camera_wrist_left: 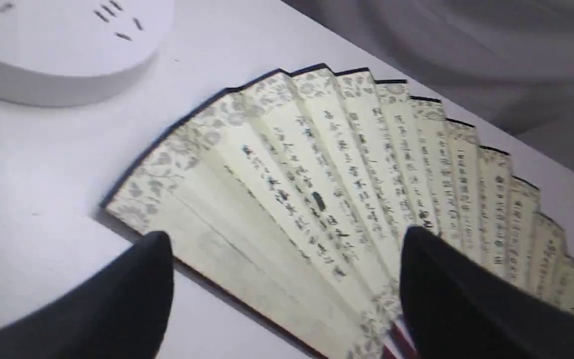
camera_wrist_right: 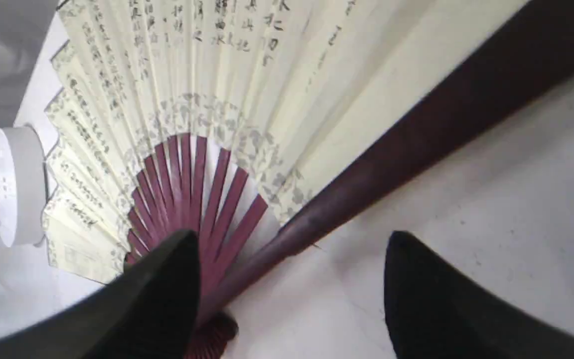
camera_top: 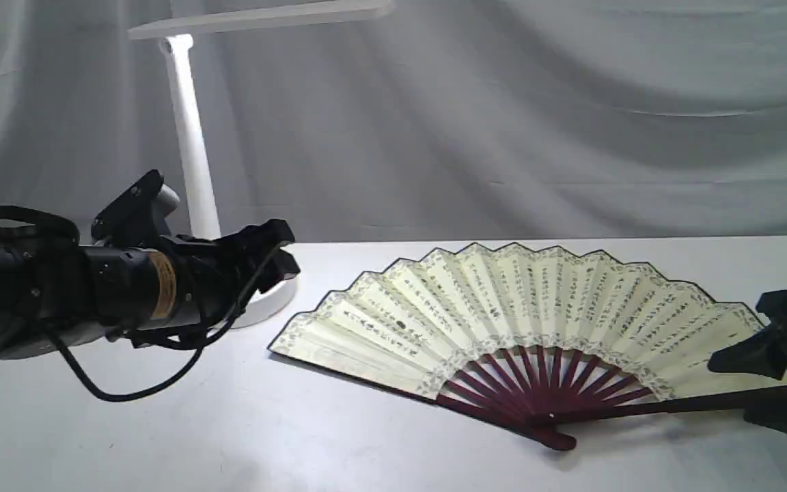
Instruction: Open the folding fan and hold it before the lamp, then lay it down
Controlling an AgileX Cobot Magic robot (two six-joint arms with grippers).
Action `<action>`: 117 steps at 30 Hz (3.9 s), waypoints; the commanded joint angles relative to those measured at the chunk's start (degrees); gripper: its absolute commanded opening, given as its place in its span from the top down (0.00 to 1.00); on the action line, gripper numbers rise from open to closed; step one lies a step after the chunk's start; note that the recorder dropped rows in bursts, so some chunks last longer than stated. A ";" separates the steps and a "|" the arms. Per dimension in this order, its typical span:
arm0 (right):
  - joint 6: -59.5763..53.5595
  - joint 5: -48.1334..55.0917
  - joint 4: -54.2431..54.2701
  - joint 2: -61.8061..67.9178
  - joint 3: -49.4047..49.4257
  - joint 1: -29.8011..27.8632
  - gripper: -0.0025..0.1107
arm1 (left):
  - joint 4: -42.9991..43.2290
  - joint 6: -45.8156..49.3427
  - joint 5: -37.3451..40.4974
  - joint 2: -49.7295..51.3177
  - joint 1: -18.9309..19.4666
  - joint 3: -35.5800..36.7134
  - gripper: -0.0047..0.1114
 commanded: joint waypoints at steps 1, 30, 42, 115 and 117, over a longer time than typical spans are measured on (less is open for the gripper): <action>5.28 -1.14 -7.53 -3.48 -0.22 -0.21 0.49 | 2.91 0.20 5.74 -1.17 0.12 0.12 0.41; 19.40 2.07 -46.46 -15.11 -4.84 11.41 0.59 | 18.60 6.73 17.91 -6.55 0.12 -0.02 0.96; 20.95 -1.83 -52.52 -15.11 -4.84 15.91 0.60 | 10.89 34.12 50.25 -11.80 0.12 -0.02 0.96; 45.53 3.44 -78.27 -44.64 -4.21 21.42 0.98 | -59.49 99.69 57.90 -38.88 16.91 0.11 0.96; 45.53 3.66 -78.27 -47.83 -4.21 21.42 0.98 | -59.49 99.69 57.90 -42.62 16.91 0.11 0.96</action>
